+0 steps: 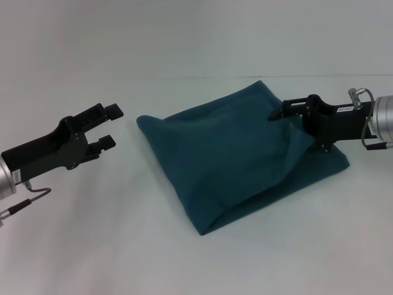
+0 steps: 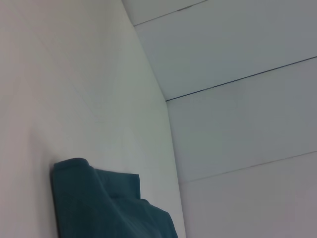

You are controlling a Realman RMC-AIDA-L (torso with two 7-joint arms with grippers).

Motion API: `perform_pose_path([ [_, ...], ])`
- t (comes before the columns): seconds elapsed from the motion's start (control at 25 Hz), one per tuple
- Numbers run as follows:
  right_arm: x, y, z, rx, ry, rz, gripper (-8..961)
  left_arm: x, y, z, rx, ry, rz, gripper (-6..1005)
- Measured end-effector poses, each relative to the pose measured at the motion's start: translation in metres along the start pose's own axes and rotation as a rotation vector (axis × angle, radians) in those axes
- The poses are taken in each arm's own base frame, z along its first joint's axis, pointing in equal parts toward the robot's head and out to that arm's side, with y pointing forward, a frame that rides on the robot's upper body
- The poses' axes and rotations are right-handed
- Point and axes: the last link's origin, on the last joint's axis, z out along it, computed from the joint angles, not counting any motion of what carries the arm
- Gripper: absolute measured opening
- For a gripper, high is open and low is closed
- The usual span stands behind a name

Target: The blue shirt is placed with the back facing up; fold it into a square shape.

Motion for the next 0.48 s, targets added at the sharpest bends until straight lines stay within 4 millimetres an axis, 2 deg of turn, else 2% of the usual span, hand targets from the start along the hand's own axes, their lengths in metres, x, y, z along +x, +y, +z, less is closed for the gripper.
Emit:
perform_pose_path([
  [0.16, 0.0005, 0.0032, 0.0017, -0.003, 0.004, -0.017, 704, -0.0001, 0.0, 0.0003, 0.001, 0.0, 0.0, 934],
  [0.48, 0.0008, 0.0043, 0.0014, 0.01, 0.012, -0.043, 342, 0.0002, -0.0002, 0.0008, 0.003, 0.001, 0.002, 934],
])
